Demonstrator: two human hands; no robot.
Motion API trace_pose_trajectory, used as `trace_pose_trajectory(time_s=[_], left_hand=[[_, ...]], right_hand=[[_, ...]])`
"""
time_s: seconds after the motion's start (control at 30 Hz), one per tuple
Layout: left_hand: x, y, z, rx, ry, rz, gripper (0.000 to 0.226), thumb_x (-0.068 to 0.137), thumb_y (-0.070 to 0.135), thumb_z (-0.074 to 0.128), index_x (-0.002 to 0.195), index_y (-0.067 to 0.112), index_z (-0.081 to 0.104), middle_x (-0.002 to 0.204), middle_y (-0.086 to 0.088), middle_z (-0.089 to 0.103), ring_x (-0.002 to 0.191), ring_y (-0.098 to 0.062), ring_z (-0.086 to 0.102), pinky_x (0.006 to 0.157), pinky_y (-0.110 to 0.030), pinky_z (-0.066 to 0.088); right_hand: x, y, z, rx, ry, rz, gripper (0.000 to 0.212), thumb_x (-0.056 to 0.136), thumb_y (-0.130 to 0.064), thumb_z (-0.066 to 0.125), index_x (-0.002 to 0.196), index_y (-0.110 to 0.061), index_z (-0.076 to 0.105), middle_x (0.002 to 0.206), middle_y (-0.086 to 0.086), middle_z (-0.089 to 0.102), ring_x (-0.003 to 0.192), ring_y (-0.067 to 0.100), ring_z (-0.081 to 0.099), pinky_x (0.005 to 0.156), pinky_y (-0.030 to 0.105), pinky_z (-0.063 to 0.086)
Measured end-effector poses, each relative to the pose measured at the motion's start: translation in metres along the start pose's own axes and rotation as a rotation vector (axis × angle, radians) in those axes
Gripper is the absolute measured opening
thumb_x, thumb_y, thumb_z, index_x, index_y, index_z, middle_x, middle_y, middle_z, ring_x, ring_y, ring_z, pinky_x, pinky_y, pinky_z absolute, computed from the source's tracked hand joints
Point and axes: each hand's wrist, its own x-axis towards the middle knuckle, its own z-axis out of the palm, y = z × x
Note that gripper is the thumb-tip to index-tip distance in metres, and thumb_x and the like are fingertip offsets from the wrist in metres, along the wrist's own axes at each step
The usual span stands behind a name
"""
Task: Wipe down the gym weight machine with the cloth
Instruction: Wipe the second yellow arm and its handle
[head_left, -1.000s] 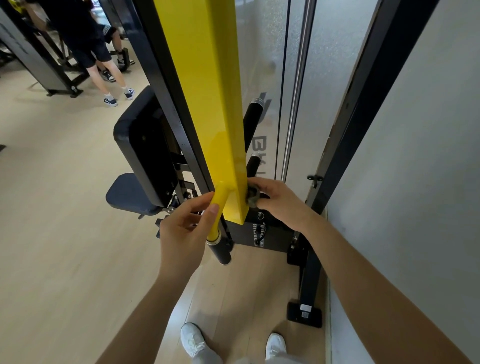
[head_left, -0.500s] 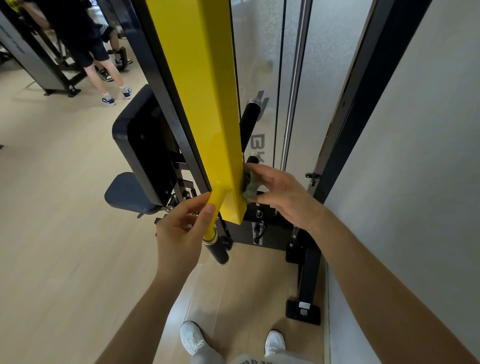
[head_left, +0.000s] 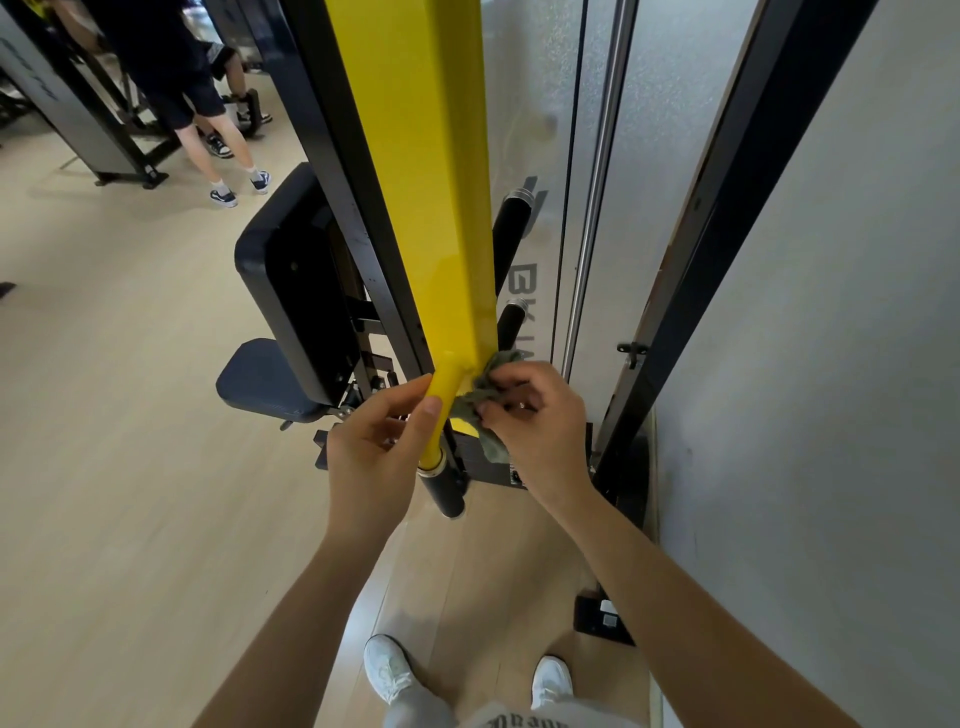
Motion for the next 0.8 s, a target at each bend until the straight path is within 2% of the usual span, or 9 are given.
trace_pose_trajectory(time_s=[0.1,0.2,0.27,0.4,0.5,0.57,0.73,0.8], left_hand=[[0.001,-0.001,0.000,0.011,-0.002,-0.004,0.031,0.089,0.038,0.061,0.114,0.025,0.071,0.097,0.018,0.073,0.089,-0.006,0.069,0.072,-0.012,0.053],[0.001,-0.001,0.001,0.020,0.004,-0.004,0.034,0.088,0.039,0.060,0.115,0.023,0.072,0.098,0.016,0.072,0.089,-0.002,0.067,0.071,-0.009,0.051],[0.002,-0.003,0.002,0.021,0.010,-0.008,0.032,0.091,0.035,0.061,0.117,0.019,0.072,0.097,0.013,0.073,0.088,-0.002,0.067,0.070,-0.009,0.051],[0.003,-0.002,0.001,0.019,0.008,-0.015,0.022,0.096,0.022,0.063,0.116,0.020,0.071,0.094,0.013,0.073,0.084,-0.002,0.067,0.067,-0.010,0.050],[0.005,-0.002,0.000,0.018,0.009,-0.006,0.023,0.094,0.028,0.063,0.115,0.022,0.071,0.096,0.013,0.074,0.086,-0.006,0.069,0.069,-0.013,0.052],[0.005,-0.002,-0.001,0.017,0.010,-0.002,0.028,0.091,0.034,0.062,0.115,0.023,0.071,0.096,0.013,0.074,0.085,-0.008,0.069,0.068,-0.015,0.054],[0.004,-0.003,-0.001,0.022,0.015,-0.010,0.030,0.088,0.041,0.061,0.112,0.027,0.071,0.095,0.016,0.073,0.085,-0.006,0.069,0.068,-0.015,0.055],[0.004,-0.003,-0.001,0.023,0.013,-0.012,0.026,0.089,0.040,0.061,0.110,0.029,0.071,0.094,0.016,0.073,0.085,-0.006,0.069,0.069,-0.016,0.055]], right_hand=[[0.005,-0.001,0.010,-0.091,0.107,-0.149,0.032,0.077,-0.006,0.083,0.104,-0.004,0.066,0.101,0.008,0.068,0.085,0.007,0.067,0.077,0.011,0.053],[0.009,0.020,0.010,-0.188,0.091,-0.029,0.049,0.072,-0.033,0.088,0.111,-0.016,0.063,0.106,-0.003,0.068,0.090,0.005,0.064,0.080,0.009,0.049],[0.008,0.036,0.012,-0.247,0.044,0.065,0.054,0.069,-0.043,0.088,0.111,-0.022,0.061,0.105,-0.008,0.068,0.092,0.004,0.064,0.080,0.009,0.049],[-0.002,0.060,0.019,-0.277,0.009,0.201,0.058,0.066,-0.045,0.090,0.111,-0.023,0.061,0.103,-0.009,0.067,0.092,0.004,0.062,0.079,0.012,0.050],[-0.008,0.076,0.023,-0.292,-0.029,0.246,0.056,0.065,-0.042,0.091,0.108,-0.022,0.060,0.099,-0.009,0.066,0.089,0.005,0.063,0.079,0.027,0.058],[-0.009,0.080,0.024,-0.281,-0.029,0.244,0.053,0.065,-0.039,0.091,0.105,-0.020,0.061,0.096,-0.007,0.067,0.087,0.005,0.063,0.078,0.031,0.058],[0.002,0.047,0.022,-0.210,0.102,0.088,0.043,0.070,-0.032,0.089,0.101,-0.014,0.066,0.094,-0.003,0.068,0.084,0.004,0.063,0.077,0.013,0.051],[0.009,0.025,0.021,-0.177,0.161,-0.018,0.041,0.072,-0.028,0.088,0.102,-0.010,0.066,0.097,0.001,0.069,0.084,0.007,0.064,0.078,0.013,0.051]])
